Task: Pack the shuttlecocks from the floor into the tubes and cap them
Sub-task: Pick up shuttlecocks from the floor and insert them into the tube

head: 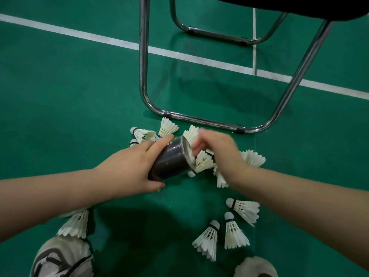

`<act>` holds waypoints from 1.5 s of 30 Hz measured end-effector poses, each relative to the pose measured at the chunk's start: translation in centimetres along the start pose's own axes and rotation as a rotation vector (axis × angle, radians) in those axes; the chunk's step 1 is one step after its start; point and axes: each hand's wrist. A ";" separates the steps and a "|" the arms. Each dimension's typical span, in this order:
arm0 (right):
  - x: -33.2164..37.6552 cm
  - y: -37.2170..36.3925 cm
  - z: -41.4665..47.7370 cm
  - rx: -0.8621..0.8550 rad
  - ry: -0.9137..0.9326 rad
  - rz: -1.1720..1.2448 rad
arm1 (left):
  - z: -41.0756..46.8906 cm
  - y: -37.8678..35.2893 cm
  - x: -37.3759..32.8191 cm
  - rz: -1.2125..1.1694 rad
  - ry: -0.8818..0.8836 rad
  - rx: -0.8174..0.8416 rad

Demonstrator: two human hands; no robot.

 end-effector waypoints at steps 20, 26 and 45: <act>-4.9 1.6 4.3 0.003 -0.156 -0.333 | -0.3 -0.4 2.6 0.039 0.091 0.028; -1.3 2.8 2.5 -0.180 -0.021 0.085 | -0.5 -0.4 2.8 0.044 0.123 0.057; 1.5 1.6 -1.2 0.712 -0.103 -0.213 | 0.5 -0.3 -1.5 0.049 -0.035 0.041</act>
Point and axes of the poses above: each hand's wrist, its own z-axis towards the middle knuckle, its own y-axis out of the back of the hand, x = y × z, and after that the axes turned 3 degrees about -z, right-handed
